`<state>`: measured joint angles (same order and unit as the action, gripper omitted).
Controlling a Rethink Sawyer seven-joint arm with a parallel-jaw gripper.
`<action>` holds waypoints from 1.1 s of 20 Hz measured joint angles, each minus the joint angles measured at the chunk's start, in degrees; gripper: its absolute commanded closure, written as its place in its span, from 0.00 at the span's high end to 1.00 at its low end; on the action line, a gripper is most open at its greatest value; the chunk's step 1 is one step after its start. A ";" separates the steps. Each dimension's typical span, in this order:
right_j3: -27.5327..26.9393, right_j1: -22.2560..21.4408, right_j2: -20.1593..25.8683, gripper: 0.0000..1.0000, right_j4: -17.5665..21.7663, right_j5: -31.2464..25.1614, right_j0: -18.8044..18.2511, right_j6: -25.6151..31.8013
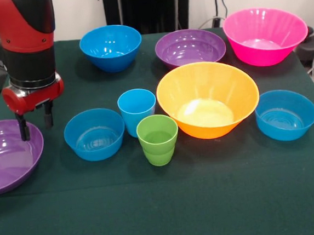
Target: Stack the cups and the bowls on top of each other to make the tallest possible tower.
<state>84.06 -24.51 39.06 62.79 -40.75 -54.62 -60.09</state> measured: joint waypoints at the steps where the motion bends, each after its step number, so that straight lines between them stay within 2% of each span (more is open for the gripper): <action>1: 0.01 -0.04 -0.08 1.00 0.18 0.13 0.08 0.00; 5: 0.00 -0.13 -0.74 1.00 1.27 0.95 0.93 0.00; 22: -1.47 2.68 -1.30 1.00 1.29 0.96 1.99 0.00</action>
<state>82.59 -21.84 37.75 64.08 -39.78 -52.63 -60.09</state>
